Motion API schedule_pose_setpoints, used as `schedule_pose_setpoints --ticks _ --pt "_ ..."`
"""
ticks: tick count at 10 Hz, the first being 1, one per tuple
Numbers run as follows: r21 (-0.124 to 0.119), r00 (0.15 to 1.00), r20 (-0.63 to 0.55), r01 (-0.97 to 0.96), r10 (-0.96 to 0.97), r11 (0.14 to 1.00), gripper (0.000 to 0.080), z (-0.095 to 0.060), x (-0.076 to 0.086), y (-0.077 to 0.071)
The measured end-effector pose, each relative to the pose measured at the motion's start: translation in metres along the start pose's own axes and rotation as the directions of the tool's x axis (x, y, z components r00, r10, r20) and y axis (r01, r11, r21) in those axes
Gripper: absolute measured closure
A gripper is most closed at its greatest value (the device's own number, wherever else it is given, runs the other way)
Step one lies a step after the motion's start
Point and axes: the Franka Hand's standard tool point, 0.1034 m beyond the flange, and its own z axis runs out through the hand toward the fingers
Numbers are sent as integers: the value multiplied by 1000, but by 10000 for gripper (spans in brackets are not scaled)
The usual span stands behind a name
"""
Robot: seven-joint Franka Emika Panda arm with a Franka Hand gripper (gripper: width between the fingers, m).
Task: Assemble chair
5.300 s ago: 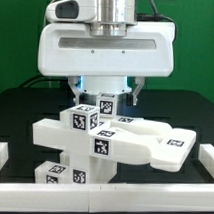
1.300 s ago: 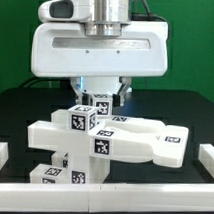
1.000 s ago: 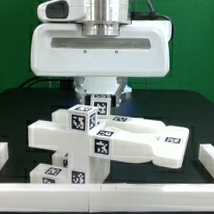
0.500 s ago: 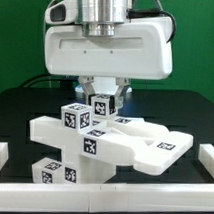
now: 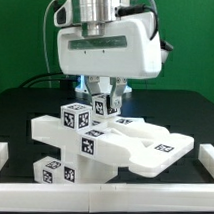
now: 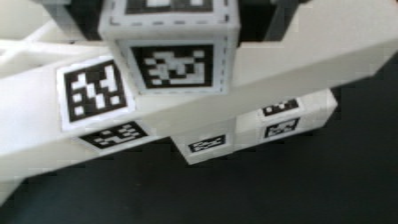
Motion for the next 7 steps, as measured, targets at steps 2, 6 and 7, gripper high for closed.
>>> schedule_pose_setpoints --ticks 2,6,7 --pt "5 998 4 -59 59 998 462 0 0 0" --pt "5 987 2 161 -161 987 161 1 -2 -1" --pt "-5 929 2 370 -370 929 153 1 -4 -2"
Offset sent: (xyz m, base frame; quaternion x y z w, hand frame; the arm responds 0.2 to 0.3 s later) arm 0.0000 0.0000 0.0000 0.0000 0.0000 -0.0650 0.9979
